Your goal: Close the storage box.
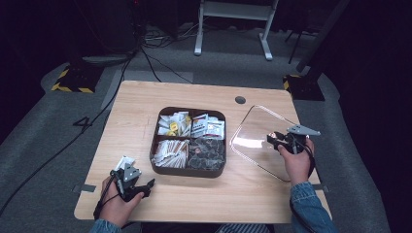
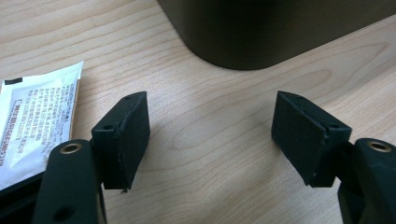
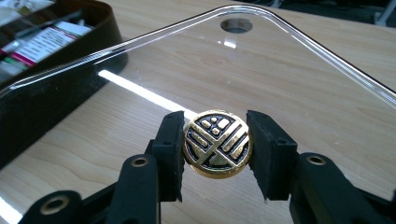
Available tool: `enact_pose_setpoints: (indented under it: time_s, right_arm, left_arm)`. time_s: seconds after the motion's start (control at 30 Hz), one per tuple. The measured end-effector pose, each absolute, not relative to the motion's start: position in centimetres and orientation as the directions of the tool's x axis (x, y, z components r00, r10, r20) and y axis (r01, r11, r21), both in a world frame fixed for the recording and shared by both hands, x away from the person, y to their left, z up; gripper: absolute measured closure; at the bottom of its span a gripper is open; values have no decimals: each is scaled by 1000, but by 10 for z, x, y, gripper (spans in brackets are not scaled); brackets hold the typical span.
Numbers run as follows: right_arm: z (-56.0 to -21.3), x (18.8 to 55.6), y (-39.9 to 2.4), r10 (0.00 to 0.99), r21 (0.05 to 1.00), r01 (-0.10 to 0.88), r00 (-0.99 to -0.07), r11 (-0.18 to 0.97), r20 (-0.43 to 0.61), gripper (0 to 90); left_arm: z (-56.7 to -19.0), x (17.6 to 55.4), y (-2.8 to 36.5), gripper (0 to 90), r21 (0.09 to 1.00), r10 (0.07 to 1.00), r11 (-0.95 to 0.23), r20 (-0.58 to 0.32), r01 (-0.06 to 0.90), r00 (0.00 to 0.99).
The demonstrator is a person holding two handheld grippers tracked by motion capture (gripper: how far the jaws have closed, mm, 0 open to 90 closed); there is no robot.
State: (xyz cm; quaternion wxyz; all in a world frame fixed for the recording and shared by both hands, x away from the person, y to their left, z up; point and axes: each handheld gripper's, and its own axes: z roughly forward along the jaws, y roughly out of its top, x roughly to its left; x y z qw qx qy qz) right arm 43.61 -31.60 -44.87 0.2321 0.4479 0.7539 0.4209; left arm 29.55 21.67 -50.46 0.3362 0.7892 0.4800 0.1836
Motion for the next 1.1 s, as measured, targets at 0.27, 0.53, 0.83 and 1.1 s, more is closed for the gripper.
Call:
enact_pose_setpoints:
  time_s: [0.27,0.53,0.83,1.1]
  right_arm:
    - [-427,429,-306,846,868,431,-532,248,22,591]
    - [-412,422,-295,820,884,409,-570,226,54,591]
    - [-405,422,-276,786,879,401,-617,258,50,591]
    - [-398,429,-243,732,876,379,-680,300,43,591]
  left_arm:
    - [-505,295,217,286,707,881,-313,-33,634,472]
    - [-505,295,217,286,707,881,-313,-33,634,472]
    - [-505,295,217,286,707,881,-313,-33,635,471]
    - [-505,295,217,286,707,881,-313,-32,634,472]
